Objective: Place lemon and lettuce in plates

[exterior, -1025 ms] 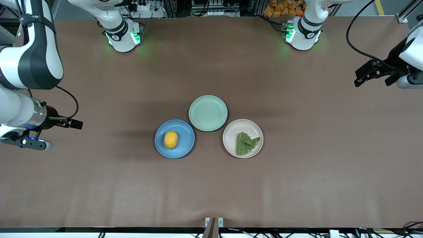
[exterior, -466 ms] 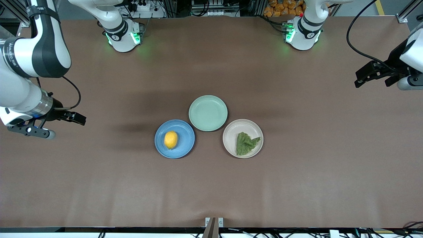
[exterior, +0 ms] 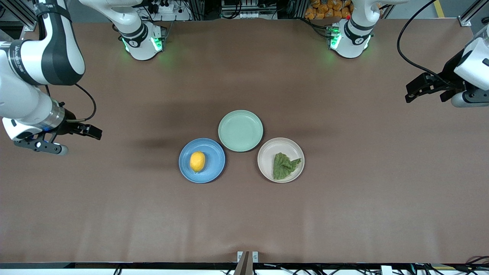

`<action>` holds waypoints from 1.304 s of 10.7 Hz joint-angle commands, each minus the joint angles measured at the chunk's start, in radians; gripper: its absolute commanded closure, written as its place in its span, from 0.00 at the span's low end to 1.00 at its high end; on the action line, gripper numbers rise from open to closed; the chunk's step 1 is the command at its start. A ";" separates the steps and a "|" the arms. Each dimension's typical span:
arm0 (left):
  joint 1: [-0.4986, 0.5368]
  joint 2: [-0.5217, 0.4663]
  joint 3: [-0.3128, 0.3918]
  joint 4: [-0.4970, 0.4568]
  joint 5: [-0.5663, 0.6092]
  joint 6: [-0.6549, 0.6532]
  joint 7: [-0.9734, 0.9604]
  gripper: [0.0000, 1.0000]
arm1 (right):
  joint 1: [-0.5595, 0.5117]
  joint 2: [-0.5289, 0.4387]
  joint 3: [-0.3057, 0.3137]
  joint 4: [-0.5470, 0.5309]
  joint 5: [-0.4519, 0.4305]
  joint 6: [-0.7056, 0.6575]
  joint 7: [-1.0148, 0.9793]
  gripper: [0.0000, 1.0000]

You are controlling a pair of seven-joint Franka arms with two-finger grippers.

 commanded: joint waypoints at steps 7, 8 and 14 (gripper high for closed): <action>0.002 0.005 0.004 0.002 -0.013 -0.012 0.027 0.00 | -0.058 -0.095 0.022 -0.243 0.010 0.024 -0.008 0.00; 0.002 0.005 0.004 0.002 -0.013 -0.010 0.027 0.00 | -0.058 -0.094 0.022 -0.254 0.010 0.023 -0.008 0.00; 0.003 0.004 0.004 -0.006 -0.010 0.000 0.029 0.00 | -0.063 -0.106 0.019 -0.266 0.010 0.024 -0.002 0.00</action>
